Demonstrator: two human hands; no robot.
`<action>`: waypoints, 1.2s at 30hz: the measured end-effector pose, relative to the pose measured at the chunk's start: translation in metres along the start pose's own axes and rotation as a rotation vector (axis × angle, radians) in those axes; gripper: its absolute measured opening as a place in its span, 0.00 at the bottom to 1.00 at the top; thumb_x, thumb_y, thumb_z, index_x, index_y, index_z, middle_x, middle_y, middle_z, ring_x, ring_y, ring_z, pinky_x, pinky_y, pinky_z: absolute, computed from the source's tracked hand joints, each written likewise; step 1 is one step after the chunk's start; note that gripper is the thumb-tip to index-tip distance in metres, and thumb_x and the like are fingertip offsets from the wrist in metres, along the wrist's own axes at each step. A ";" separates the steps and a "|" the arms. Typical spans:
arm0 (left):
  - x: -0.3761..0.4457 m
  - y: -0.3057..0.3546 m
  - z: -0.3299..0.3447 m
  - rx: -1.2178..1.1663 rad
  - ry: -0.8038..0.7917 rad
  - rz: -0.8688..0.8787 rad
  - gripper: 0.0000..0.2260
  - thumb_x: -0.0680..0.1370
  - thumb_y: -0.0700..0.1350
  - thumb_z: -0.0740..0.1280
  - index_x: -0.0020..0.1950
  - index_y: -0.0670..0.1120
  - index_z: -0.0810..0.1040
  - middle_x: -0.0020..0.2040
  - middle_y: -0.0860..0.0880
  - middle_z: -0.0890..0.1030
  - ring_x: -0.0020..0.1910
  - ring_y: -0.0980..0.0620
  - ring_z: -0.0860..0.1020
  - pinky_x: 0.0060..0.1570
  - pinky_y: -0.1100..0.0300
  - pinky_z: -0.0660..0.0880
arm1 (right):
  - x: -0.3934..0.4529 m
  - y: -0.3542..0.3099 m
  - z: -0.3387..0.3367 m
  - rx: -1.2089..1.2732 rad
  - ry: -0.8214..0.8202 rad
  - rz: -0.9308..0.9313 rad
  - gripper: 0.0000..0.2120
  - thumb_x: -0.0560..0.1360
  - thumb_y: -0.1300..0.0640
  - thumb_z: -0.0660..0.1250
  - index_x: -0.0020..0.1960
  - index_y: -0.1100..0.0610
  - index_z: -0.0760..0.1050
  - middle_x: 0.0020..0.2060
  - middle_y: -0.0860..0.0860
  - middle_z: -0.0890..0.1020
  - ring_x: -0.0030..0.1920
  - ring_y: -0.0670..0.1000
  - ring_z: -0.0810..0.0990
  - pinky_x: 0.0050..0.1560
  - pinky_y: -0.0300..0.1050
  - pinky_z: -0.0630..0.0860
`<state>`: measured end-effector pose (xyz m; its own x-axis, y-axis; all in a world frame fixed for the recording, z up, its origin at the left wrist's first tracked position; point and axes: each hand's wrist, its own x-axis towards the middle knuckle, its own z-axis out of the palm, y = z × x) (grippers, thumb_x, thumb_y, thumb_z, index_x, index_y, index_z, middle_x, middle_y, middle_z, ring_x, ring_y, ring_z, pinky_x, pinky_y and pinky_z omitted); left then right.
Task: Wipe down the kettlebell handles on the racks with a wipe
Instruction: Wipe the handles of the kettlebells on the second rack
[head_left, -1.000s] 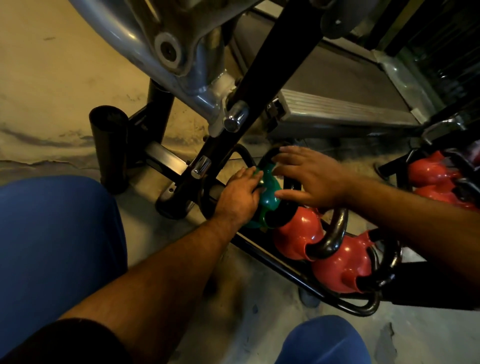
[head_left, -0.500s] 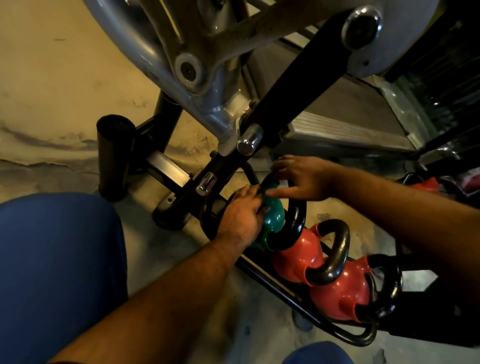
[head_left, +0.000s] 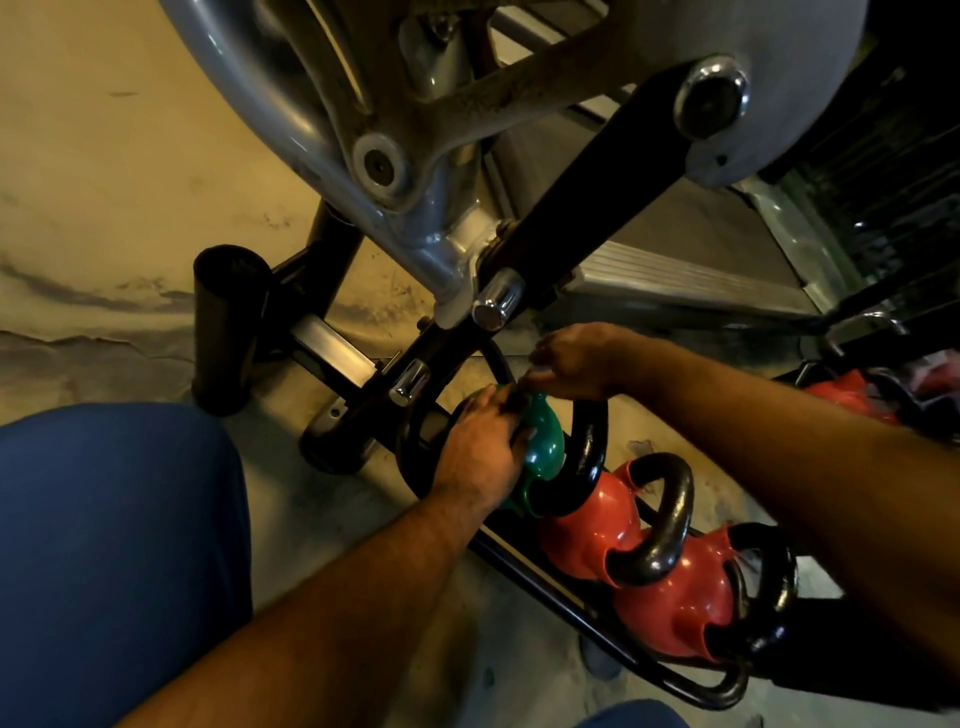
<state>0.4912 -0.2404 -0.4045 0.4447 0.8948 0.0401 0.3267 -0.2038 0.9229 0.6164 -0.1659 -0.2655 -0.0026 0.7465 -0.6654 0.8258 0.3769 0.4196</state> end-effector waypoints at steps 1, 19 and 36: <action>0.000 0.000 -0.001 -0.002 0.007 0.023 0.21 0.81 0.51 0.61 0.75 0.57 0.65 0.71 0.53 0.67 0.72 0.52 0.64 0.71 0.54 0.66 | 0.000 -0.001 0.002 -0.003 0.021 -0.032 0.43 0.72 0.24 0.40 0.63 0.51 0.78 0.61 0.53 0.80 0.59 0.53 0.78 0.60 0.54 0.77; 0.008 -0.007 -0.001 0.025 -0.077 0.032 0.21 0.83 0.52 0.59 0.76 0.48 0.67 0.77 0.51 0.65 0.77 0.51 0.58 0.76 0.53 0.56 | -0.043 0.012 0.032 0.283 0.320 -0.050 0.28 0.79 0.39 0.52 0.71 0.51 0.75 0.74 0.51 0.71 0.74 0.50 0.67 0.71 0.47 0.67; 0.012 -0.013 -0.002 0.043 -0.092 0.053 0.20 0.83 0.51 0.60 0.75 0.49 0.69 0.77 0.50 0.66 0.77 0.51 0.59 0.75 0.58 0.56 | -0.101 -0.023 0.068 0.473 0.534 -0.074 0.33 0.78 0.38 0.52 0.76 0.55 0.68 0.78 0.51 0.64 0.80 0.49 0.54 0.78 0.47 0.57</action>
<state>0.4907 -0.2260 -0.4153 0.5360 0.8427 0.0514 0.3350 -0.2682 0.9032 0.6365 -0.2870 -0.2500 -0.2439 0.9402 -0.2378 0.9684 0.2492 -0.0078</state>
